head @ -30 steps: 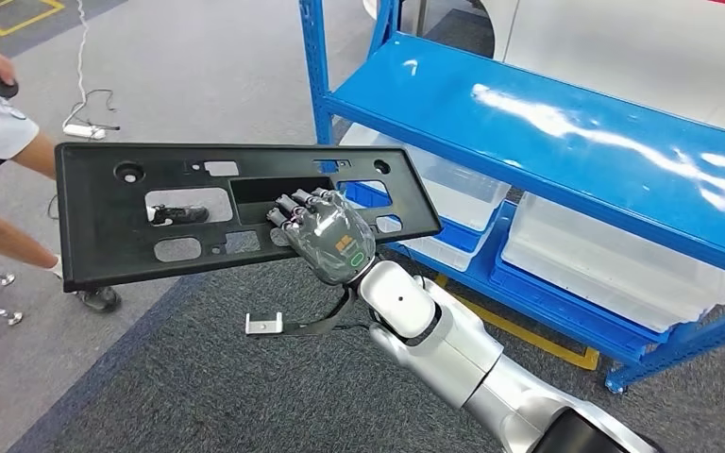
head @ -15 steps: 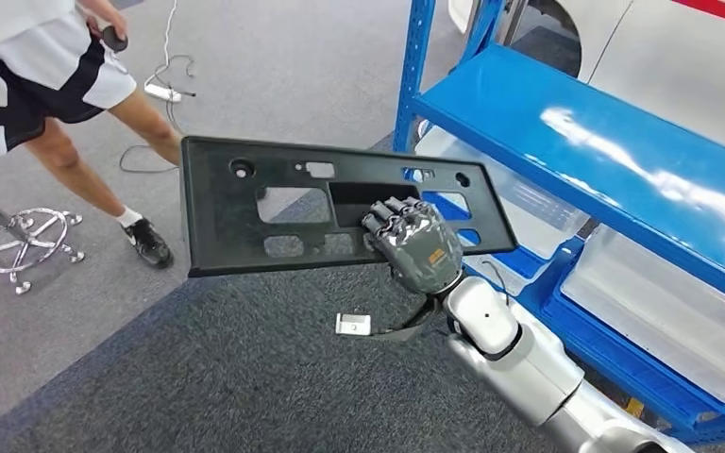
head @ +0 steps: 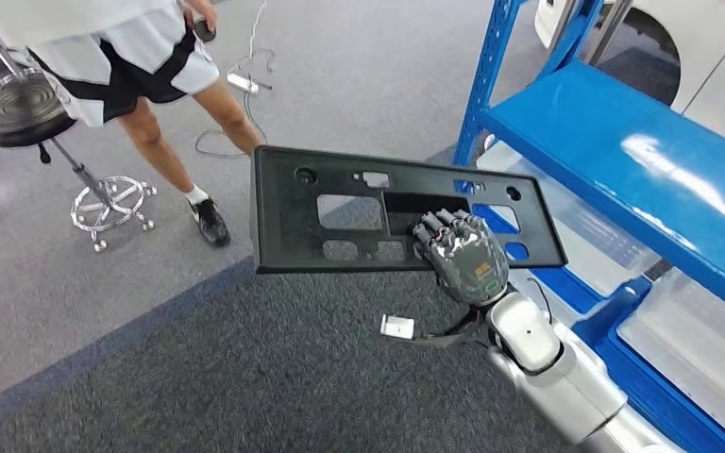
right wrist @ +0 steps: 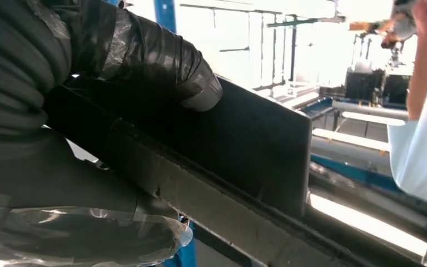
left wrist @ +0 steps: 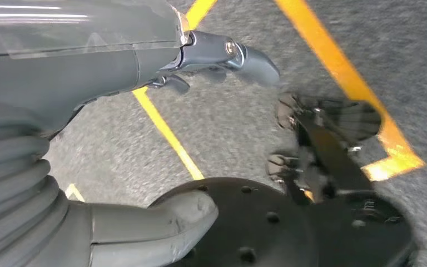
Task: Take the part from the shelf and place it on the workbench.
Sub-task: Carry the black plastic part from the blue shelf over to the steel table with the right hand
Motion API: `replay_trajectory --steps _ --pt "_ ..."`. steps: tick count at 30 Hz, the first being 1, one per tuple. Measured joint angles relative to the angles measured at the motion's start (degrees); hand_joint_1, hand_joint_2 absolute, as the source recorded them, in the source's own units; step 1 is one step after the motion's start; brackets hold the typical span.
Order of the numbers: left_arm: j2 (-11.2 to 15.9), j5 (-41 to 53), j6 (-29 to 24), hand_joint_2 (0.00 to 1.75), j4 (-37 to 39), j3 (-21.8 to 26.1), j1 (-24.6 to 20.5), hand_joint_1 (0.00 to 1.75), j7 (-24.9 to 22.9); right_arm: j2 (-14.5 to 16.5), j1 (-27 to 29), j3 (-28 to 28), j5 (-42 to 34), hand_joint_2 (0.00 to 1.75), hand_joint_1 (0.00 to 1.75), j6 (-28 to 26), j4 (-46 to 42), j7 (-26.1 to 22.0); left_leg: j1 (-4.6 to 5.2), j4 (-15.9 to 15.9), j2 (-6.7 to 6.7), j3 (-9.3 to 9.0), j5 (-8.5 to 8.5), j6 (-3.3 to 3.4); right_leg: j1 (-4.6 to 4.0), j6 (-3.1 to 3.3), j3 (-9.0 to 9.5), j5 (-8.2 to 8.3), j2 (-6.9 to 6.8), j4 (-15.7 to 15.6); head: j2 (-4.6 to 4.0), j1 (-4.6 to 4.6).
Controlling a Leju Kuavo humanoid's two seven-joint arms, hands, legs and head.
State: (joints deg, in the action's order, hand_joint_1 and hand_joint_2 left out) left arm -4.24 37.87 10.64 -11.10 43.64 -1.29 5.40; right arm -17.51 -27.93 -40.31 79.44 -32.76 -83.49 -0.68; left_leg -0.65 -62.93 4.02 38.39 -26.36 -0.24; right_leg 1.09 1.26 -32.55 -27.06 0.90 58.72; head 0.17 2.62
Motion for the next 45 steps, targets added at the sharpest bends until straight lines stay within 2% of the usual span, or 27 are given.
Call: replay_trajectory --steps 1,2,4,6,8,10,12,14,16,18,19,20,21,23,25,26,27,28,30,32,34,35,36,38,40,43,45 --pt "-0.04 0.01 0.01 1.75 0.0 -0.01 -0.06 0.0 0.01 -0.08 0.19 0.12 0.02 1.75 1.75 -0.1 -0.05 -0.01 0.02 -3.46 -1.97 1.61 -1.83 -0.21 -0.13 0.19 0.06 0.0 -0.84 -0.09 -0.01 0.09" --pt "-0.05 0.02 0.02 1.75 0.0 -0.02 -0.18 0.0 0.01 -0.14 0.41 0.25 0.05 1.75 1.75 -0.19 -0.09 -0.02 -0.11 -7.22 -3.03 3.36 -3.52 -0.42 -0.23 0.33 0.06 -0.05 -1.79 -0.09 -0.01 0.11" --pt "-0.06 0.09 0.05 1.75 0.0 -0.03 -0.3 0.0 0.02 -0.23 0.89 0.46 0.2 1.75 1.75 -0.22 -0.09 -0.17 -0.33 -11.25 -3.71 5.05 -4.54 -0.71 -0.33 0.35 0.06 -0.16 -3.64 -0.04 -0.01 0.1" --pt "-0.06 0.19 0.11 1.75 0.0 -0.03 -0.25 0.0 0.02 -0.24 1.18 0.72 0.33 1.75 1.75 -0.25 -0.11 -0.44 -0.4 -6.68 -4.5 2.27 -1.78 -0.66 -0.35 0.13 0.17 -0.33 -5.26 0.01 -0.01 0.11" --pt "-0.06 0.41 0.16 1.75 0.0 -0.04 -0.33 0.0 0.04 -0.32 1.27 1.08 0.38 1.75 1.75 -0.32 -0.25 -0.58 0.04 1.11 -7.36 -2.11 0.69 -0.09 -0.53 -0.32 0.4 -0.61 -6.65 0.07 0.0 0.1" --pt "-0.07 0.67 0.22 1.75 0.0 -0.05 -0.5 0.0 0.08 -0.5 1.38 1.3 0.47 1.75 1.75 -0.43 -0.41 -0.66 0.62 4.42 -8.77 -3.78 1.09 0.67 -0.84 -0.85 0.62 -0.85 -7.95 0.07 0.0 0.07" --pt "-0.07 0.78 0.25 1.75 0.0 -0.06 -0.48 0.0 0.12 -0.61 1.52 1.34 0.56 1.75 1.75 -0.5 -0.56 -0.75 0.71 4.71 -7.27 -3.7 1.33 1.33 -0.9 -1.47 0.88 -1.06 -8.92 0.01 0.0 0.05" --pt "-0.16 0.81 0.24 1.75 0.0 -0.08 -0.44 0.0 0.13 -0.72 1.71 1.39 0.62 1.75 1.75 -0.66 -0.73 -0.78 0.49 5.23 -5.86 -3.84 1.73 2.01 -0.51 -2.05 0.57 -2.4 -6.5 1.41 0.0 0.03" --pt "-0.25 0.81 0.22 1.75 0.0 -0.09 -0.55 0.0 0.14 -1.03 2.11 1.49 0.67 1.75 1.75 -1.01 -0.83 -0.77 0.35 5.51 -4.47 -3.89 2.05 2.57 -0.11 -2.31 -1.95 -5.9 -2.56 7.13 0.0 0.0" --pt "-0.25 0.78 0.19 1.75 0.0 -0.1 -0.7 0.0 0.19 -1.39 2.75 1.54 0.68 1.75 1.75 -1.21 -0.85 -0.75 0.41 5.43 -2.82 -3.76 2.14 2.8 -0.04 -2.44 -5.65 -8.89 -1.17 14.47 0.01 -0.02" --pt "-0.25 0.75 0.19 1.75 0.0 -0.1 -0.73 0.0 0.21 -1.51 3.04 1.55 0.68 1.75 1.75 -1.21 -0.85 -0.75 0.44 5.32 -1.9 -3.71 2.13 2.82 -0.03 -2.5 -6.71 -8.89 -1.02 16.2 0.0 -0.03" --pt "-0.25 0.73 0.18 1.75 0.0 -0.1 -0.73 0.0 0.22 -1.56 3.23 1.56 0.68 1.75 1.75 -1.21 -0.85 -0.74 0.45 5.15 -0.98 -3.69 2.1 2.8 0.01 -2.53 -6.79 -7.76 -0.93 15.87 0.0 -0.02" --pt "-0.25 0.71 0.18 1.75 0.0 -0.1 -0.71 0.0 0.23 -1.57 3.32 1.59 0.68 1.75 1.75 -1.21 -0.85 -0.74 0.43 4.92 -0.09 -3.68 2.03 2.72 0.12 -2.53 -5.84 -5.7 -0.66 13.44 -0.01 -0.02" --pt "-0.26 0.7 0.19 1.75 0.0 -0.1 -0.71 0.0 0.25 -1.61 3.31 1.77 0.68 1.75 1.75 -1.22 -0.85 -0.73 0.45 4.23 1.54 -3.43 1.77 2.34 0.51 -2.48 -2.8 -1.78 1.79 6.25 0.0 -0.02" --pt "-0.27 0.7 0.19 1.75 0.0 -0.11 -0.77 0.0 0.27 -1.71 3.37 2.08 0.69 1.75 1.75 -1.27 -0.86 -0.7 0.35 3.68 3.04 -2.71 1.71 1.68 0.64 -2.4 -1.26 -0.65 4.11 2.3 0.01 0.0" --pt "-0.27 0.7 0.19 1.75 0.0 -0.11 -0.72 0.0 0.28 -1.77 3.42 2.2 0.69 1.75 1.75 -1.3 -0.87 -0.69 0.24 3.6 3.78 -2.34 1.83 1.27 0.51 -2.28 -1.22 -0.85 4.28 1.96 0.01 0.01" --pt "-0.26 0.7 0.17 1.75 0.0 -0.11 -0.64 0.0 0.27 -1.8 3.46 2.3 0.7 1.75 1.75 -1.32 -0.88 -0.69 0.06 3.67 4.42 -2.02 2.0 0.86 0.49 -2.04 -1.19 -0.75 3.55 1.79 0.01 0.02" --pt "-0.26 0.7 0.16 1.75 0.0 -0.1 -0.52 0.0 0.23 -1.82 3.46 2.36 0.7 1.75 1.75 -1.33 -0.9 -0.69 0.02 3.52 3.91 -1.81 1.98 0.54 0.48 -1.71 -1.03 -0.6 2.75 1.5 0.01 0.01" --pt "-0.28 0.74 0.14 1.75 0.0 -0.1 -0.44 0.0 0.08 -1.85 3.44 2.52 0.7 1.75 1.75 -1.34 -0.97 -0.69 0.14 0.98 0.52 -0.57 0.4 0.07 0.5 -0.9 -0.56 -0.32 1.05 0.85 0.01 0.11" --pt "-0.31 0.81 0.13 1.75 0.0 -0.11 -0.62 0.0 -0.08 -1.93 3.5 2.71 0.7 1.75 1.75 -1.34 -1.01 -0.68 0.07 -5.67 -2.9 2.52 -3.06 -0.27 0.11 -0.36 -0.34 -0.36 -0.76 0.66 0.01 0.18" --pt "-0.33 0.86 0.13 1.75 0.0 -0.11 -0.79 0.0 -0.25 -1.96 3.52 2.78 0.73 1.75 1.75 -1.33 -1.01 -0.79 -0.17 -11.31 -3.61 5.22 -5.01 -0.54 -0.17 -0.18 -0.32 -0.5 -2.6 0.69 0.01 0.18" --pt "-0.33 0.88 0.14 1.75 0.0 -0.11 -0.78 0.0 -0.33 -1.96 3.5 2.78 0.75 1.75 1.75 -1.32 -1.01 -0.88 -0.21 -11.39 -3.74 5.17 -4.51 -0.59 -0.24 -0.2 -0.28 -0.59 -3.44 0.71 0.01 0.18" --pt "-0.33 0.91 0.12 1.75 0.0 -0.1 -0.75 0.0 -0.38 -1.96 3.47 2.78 0.76 1.75 1.75 -1.31 -1.01 -1.0 -0.22 -9.18 -4.02 3.92 -3.07 -0.54 -0.28 -0.28 -0.19 -0.7 -4.24 0.73 0.0 0.18" --pt "-0.32 0.96 0.09 1.75 0.0 -0.1 -0.79 0.0 -0.4 -1.97 3.39 2.8 0.77 1.75 1.75 -1.3 -1.02 -1.16 0.14 -1.46 -6.04 -0.47 0.05 -0.11 -0.43 -0.63 0.15 -1.07 -5.76 0.78 -0.01 0.18" --pt "-0.29 1.07 0.01 1.75 0.0 -0.1 -0.91 0.0 -0.42 -1.98 3.29 2.87 0.77 1.75 1.75 -1.3 -1.03 -1.21 0.71 3.29 -7.58 -3.02 1.18 0.57 -0.66 -1.13 0.43 -1.39 -7.0 0.79 0.0 0.15" --pt "-0.28 1.64 -0.58 1.75 0.0 -0.13 -0.72 0.0 -0.69 -1.9 3.24 2.92 0.77 1.75 1.75 -1.32 -1.12 -1.21 0.9 4.2 -6.08 -3.16 1.36 1.43 -0.65 -2.0 0.83 -1.73 -8.17 0.7 0.01 0.13" --pt "-0.29 2.11 -1.03 1.75 0.0 -0.24 -0.69 0.0 -0.97 -1.9 3.33 2.97 0.77 1.75 1.75 -1.38 -1.3 -1.21 0.61 4.92 -4.81 -3.52 1.77 2.12 -0.37 -2.48 0.17 -3.41 -5.79 2.82 0.01 0.12"
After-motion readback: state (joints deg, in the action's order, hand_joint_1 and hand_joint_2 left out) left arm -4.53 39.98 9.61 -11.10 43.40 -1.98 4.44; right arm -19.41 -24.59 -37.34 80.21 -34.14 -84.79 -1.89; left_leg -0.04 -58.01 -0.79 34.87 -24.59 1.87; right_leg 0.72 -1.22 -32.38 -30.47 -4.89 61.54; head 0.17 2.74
